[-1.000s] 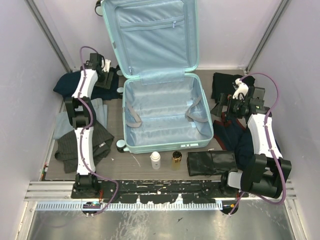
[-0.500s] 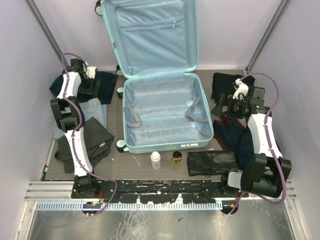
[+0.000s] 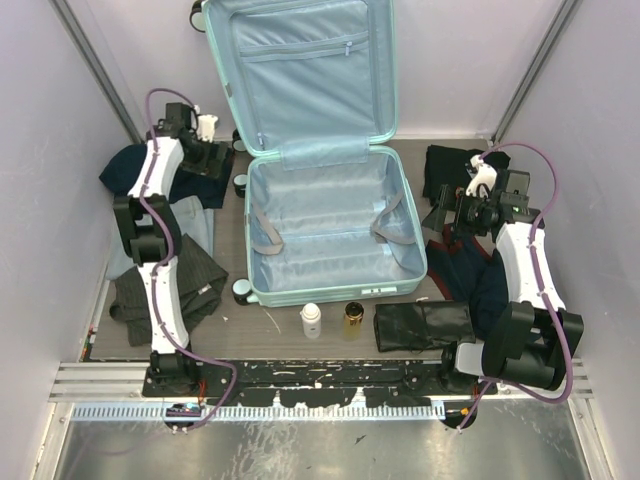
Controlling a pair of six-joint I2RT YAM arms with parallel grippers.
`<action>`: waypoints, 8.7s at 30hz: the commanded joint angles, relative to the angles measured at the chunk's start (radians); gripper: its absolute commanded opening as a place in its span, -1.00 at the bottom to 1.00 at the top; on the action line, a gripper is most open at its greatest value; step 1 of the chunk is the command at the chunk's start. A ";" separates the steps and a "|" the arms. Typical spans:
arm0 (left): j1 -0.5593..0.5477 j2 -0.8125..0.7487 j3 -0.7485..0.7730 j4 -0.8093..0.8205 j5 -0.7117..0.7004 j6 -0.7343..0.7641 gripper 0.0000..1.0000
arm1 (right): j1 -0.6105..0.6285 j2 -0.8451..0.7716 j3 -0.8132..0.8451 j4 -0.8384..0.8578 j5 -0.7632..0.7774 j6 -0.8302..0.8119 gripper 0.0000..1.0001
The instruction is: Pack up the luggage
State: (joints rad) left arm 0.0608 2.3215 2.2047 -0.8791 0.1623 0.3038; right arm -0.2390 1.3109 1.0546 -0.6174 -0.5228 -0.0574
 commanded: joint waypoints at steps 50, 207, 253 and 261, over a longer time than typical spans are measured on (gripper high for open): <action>0.213 0.071 0.353 0.082 0.403 -0.361 -1.00 | -0.020 -0.006 0.053 -0.020 0.012 -0.032 1.00; -0.601 -0.052 -0.257 0.581 0.250 -0.987 -1.00 | -0.011 -0.150 0.138 -0.143 -0.076 0.057 1.00; -0.556 -0.235 -0.399 0.216 -0.175 0.205 0.60 | -0.029 -0.012 0.279 -0.203 0.050 -0.178 0.85; -0.549 -0.397 -0.400 0.103 -0.058 0.104 0.96 | -0.033 0.187 0.408 -0.071 0.207 -0.154 0.78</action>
State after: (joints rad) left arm -0.5190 2.0716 1.7805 -0.7376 0.0841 0.4763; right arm -0.2764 1.4097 1.3731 -0.7940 -0.4145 -0.2119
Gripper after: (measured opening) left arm 0.957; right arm 0.905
